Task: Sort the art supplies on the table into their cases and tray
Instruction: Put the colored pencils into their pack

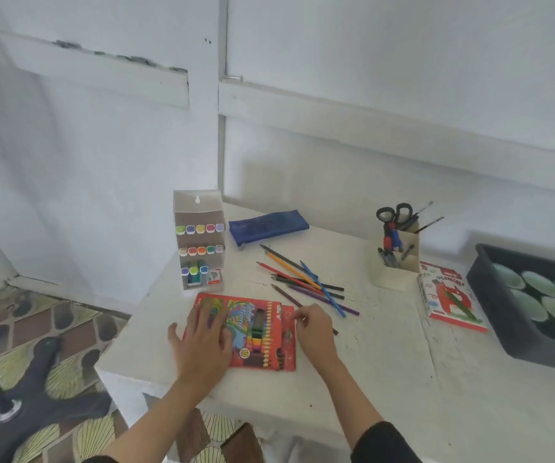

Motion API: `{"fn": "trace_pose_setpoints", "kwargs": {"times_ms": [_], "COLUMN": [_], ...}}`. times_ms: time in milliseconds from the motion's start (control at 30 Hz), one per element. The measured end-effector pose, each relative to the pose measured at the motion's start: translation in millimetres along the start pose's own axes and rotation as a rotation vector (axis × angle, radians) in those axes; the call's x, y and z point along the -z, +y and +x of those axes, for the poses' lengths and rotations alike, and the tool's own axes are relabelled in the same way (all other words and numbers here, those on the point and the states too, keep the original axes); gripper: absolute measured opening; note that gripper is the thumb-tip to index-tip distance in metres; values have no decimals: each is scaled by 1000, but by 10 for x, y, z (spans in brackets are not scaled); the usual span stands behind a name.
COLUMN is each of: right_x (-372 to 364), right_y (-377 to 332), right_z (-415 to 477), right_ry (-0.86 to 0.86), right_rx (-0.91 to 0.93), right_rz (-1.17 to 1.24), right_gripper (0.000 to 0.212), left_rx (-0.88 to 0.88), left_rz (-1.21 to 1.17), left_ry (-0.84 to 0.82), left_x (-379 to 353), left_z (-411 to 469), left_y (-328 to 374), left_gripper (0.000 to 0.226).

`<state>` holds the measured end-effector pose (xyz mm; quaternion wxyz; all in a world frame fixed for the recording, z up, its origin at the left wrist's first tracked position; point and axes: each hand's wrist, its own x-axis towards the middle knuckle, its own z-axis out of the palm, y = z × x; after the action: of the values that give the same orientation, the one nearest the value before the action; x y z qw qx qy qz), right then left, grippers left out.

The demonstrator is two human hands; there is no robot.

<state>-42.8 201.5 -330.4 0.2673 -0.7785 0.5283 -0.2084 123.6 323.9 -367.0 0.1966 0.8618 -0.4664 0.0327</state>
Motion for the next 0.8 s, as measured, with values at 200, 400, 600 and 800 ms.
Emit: {"fn": "trace_pose_setpoints", "kwargs": {"times_ms": [200,400,600,800], "right_x": [50,-8,209,486], "right_y": [-76,-5,42,146], "right_z": [317,341,197,-46], "right_ry": [15,-8,67,159], "right_rx": [11,4,27,-64], "right_rz": [-135,-285,80,416], "right_gripper": [25,7,15,47], "left_rx": [-91,-65,-93,-188], "left_rz": [-27,-85,-112,-102], "left_ry": [-54,-93,-97,-125], "left_x": [10,-37,-49,-59], "left_z": [-4,8,10,2], "left_y": [2,-13,-21,-24], "left_gripper": [47,46,47,63]}}
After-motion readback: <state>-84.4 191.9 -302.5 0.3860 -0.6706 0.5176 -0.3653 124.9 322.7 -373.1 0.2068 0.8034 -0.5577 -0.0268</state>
